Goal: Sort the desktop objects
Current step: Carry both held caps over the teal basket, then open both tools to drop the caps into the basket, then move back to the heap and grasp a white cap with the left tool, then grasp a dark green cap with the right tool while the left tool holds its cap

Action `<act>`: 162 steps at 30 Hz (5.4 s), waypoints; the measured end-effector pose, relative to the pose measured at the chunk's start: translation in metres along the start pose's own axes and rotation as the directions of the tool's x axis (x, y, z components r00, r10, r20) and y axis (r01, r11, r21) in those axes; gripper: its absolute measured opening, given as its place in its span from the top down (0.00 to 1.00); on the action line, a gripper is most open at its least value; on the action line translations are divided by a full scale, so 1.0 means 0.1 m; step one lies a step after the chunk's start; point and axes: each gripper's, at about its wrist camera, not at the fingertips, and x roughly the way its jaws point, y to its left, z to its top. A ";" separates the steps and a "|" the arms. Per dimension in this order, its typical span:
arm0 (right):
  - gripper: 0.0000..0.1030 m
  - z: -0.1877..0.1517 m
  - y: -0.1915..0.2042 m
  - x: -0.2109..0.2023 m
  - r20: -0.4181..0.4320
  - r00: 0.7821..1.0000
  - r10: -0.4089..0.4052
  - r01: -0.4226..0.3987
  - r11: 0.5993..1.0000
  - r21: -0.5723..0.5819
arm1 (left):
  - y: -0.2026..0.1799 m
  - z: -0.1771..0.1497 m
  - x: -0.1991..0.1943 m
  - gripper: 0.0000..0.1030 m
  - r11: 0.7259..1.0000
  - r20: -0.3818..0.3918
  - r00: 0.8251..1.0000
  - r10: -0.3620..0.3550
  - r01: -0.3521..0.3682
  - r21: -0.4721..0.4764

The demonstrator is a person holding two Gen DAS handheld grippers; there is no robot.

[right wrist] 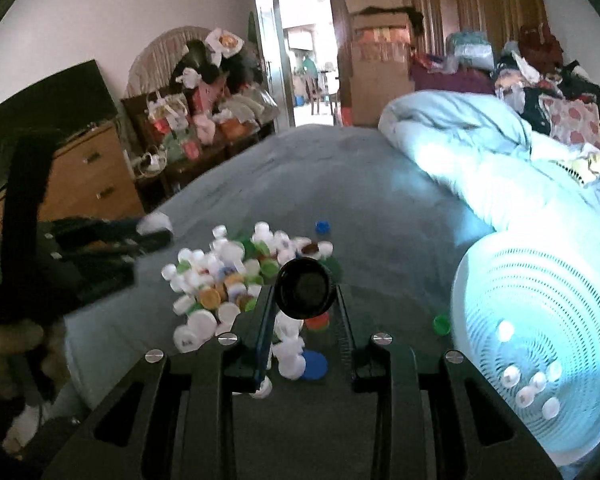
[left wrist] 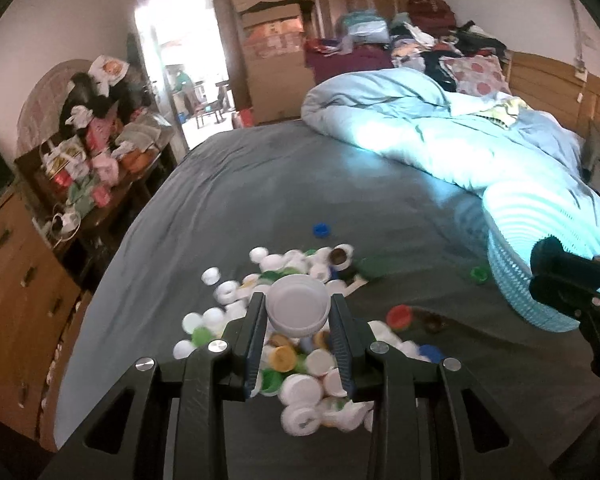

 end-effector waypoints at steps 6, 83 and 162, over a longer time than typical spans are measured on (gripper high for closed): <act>0.75 0.15 -0.08 -0.13 0.043 0.999 -0.022 0.022 1.000 0.000 | -0.30 0.17 -0.03 0.68 0.999 0.003 1.000 -0.009 0.008 0.053; 0.37 -1.07 -0.49 -0.04 -0.185 0.983 -0.018 0.041 0.992 0.117 | 0.58 -1.35 1.14 0.38 0.983 -0.275 0.960 -0.054 0.003 -0.184; 0.67 -0.17 -0.45 2.76 -0.348 0.937 0.033 -0.003 0.996 0.088 | 1.88 -1.49 1.37 0.68 0.864 -0.076 0.990 -0.116 0.063 -0.500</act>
